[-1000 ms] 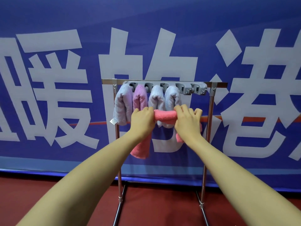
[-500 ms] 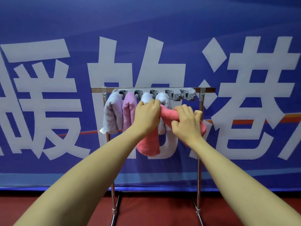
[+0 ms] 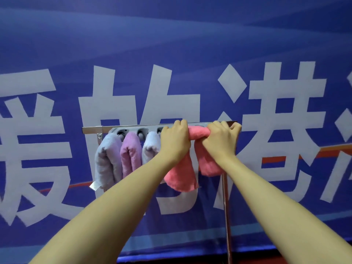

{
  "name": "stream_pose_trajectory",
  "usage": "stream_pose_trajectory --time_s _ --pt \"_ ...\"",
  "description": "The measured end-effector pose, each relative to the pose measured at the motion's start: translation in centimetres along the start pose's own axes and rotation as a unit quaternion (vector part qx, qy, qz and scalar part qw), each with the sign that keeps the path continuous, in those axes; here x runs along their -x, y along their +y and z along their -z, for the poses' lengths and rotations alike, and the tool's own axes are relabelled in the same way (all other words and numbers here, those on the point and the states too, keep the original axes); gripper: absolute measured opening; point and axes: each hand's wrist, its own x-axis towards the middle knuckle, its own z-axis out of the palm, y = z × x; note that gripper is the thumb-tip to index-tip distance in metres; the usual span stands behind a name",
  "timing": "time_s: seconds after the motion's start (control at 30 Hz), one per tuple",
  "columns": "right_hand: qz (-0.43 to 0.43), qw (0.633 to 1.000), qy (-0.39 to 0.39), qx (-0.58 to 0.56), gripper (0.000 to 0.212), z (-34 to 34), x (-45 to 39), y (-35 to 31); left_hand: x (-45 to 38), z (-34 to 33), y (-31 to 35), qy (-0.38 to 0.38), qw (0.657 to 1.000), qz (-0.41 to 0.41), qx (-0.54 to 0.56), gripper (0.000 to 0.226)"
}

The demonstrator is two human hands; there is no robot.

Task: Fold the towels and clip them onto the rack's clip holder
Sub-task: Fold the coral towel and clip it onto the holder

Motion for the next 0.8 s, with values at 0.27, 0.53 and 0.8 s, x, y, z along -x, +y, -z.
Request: stream_pose_trajectory --time_s 0.27,0.53,0.8 --pt "0.032 0.999 0.005 0.015 0.020 -6.2 -2.1 2.5 -4.5 -4.0 0.5 -0.030 0.999 0.018 0.004 0.023" --pt "0.044 0.998 0.027 0.038 0.029 -10.9 -2.3 3.3 -8.1 -8.6 -0.4 0.137 0.986 -0.074 -0.055 0.047" --pt "0.068 0.995 0.001 0.069 0.032 -13.4 1.2 3.7 -6.8 -11.9 -0.9 0.084 0.979 -0.148 -0.112 0.028"
